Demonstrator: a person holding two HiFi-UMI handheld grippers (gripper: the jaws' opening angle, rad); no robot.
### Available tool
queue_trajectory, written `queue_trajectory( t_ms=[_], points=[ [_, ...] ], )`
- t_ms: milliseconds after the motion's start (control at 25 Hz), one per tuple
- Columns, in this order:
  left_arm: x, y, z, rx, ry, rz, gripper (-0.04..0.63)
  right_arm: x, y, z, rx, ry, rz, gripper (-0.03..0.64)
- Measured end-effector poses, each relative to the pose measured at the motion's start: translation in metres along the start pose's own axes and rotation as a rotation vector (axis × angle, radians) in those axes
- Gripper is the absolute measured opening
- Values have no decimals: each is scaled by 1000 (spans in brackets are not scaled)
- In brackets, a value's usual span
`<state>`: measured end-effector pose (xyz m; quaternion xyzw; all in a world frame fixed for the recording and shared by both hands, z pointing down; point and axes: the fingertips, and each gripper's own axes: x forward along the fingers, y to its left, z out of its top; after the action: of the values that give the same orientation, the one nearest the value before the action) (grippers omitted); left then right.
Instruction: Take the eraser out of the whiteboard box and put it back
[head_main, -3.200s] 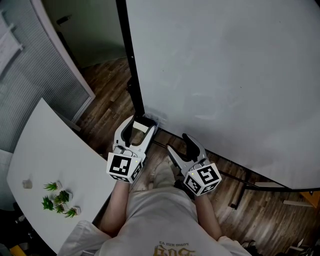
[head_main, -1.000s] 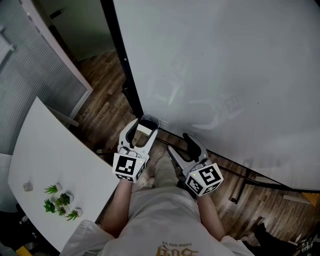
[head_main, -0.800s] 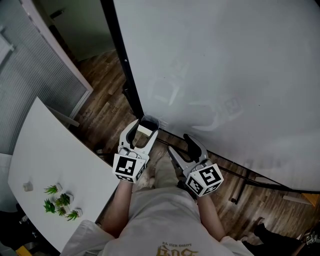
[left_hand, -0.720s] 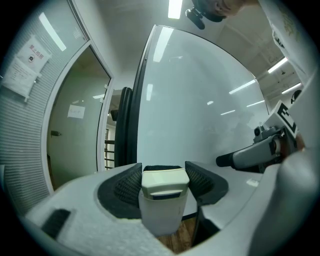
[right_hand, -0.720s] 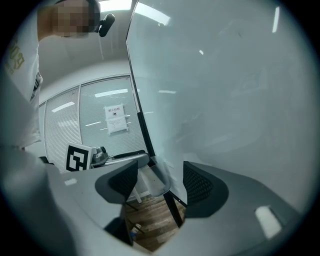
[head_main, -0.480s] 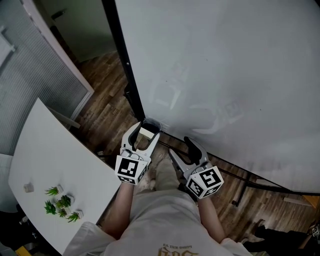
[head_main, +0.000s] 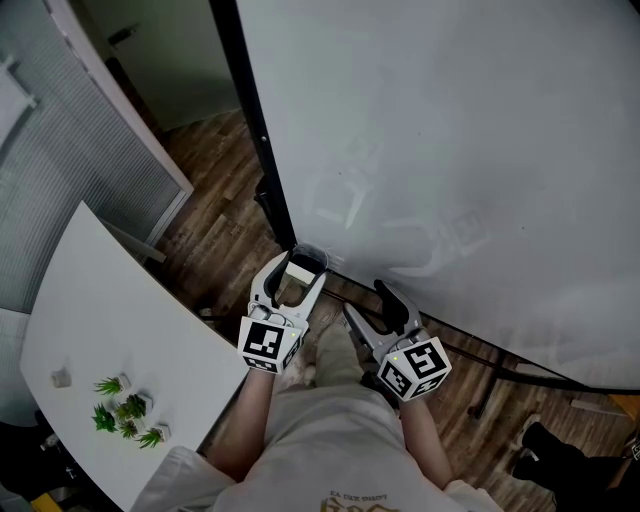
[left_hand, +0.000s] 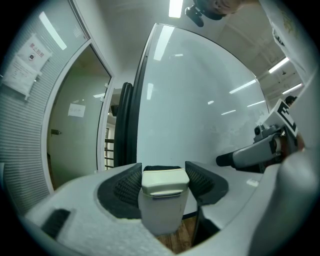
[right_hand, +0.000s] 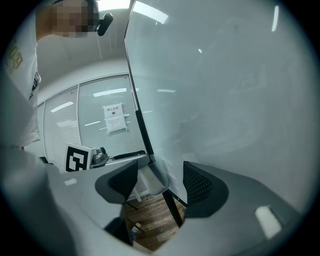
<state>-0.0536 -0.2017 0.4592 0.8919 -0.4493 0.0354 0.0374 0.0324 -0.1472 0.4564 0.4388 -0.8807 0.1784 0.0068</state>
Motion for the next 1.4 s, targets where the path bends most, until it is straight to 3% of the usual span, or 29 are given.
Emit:
queue_trajectory(
  t_ms=[680, 1400],
  points=[
    [-5, 3, 0, -16, 5, 13, 268, -4, 6, 4, -15, -20, 0, 287],
    [-40, -1, 25, -42, -63, 10, 257, -9, 24, 7, -66, -33, -4, 282]
  ],
)
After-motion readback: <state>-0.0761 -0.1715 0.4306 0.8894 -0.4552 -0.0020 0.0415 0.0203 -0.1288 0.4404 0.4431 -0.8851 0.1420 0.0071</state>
